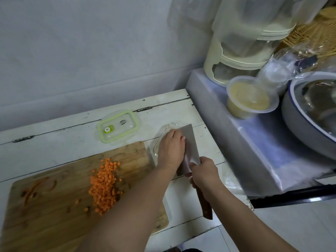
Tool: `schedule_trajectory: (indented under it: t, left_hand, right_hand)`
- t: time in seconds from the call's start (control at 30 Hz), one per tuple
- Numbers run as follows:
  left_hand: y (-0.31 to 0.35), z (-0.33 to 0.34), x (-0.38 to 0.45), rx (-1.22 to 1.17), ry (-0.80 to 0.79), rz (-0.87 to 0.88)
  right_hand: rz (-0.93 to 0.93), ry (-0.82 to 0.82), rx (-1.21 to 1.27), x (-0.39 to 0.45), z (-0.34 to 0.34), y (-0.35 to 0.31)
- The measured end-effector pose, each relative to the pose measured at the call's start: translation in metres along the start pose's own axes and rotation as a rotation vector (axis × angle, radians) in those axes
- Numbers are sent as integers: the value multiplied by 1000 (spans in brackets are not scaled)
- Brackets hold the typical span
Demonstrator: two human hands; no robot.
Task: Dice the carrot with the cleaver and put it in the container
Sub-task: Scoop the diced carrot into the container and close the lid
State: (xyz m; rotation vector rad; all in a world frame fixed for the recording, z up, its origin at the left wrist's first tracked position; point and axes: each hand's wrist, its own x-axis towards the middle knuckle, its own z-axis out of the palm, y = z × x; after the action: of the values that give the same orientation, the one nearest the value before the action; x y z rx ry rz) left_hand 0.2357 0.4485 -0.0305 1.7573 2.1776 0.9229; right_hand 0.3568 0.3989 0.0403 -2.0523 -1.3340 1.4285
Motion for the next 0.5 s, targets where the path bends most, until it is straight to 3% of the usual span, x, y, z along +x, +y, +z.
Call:
schedule_trajectory:
  t: [0.2,0.4,0.5]
  left_hand:
    - [-8,-6,0,199,-56,-4]
    - [-14,-9,7,246,-197,208]
    - [-19,-11,7,334,-148,202]
  right_hand:
    - [2,4,-7,-1,-11,2]
    - [0,-18,-2,0,-20,-2]
    - [15,-16,40,-3,-25,-3]
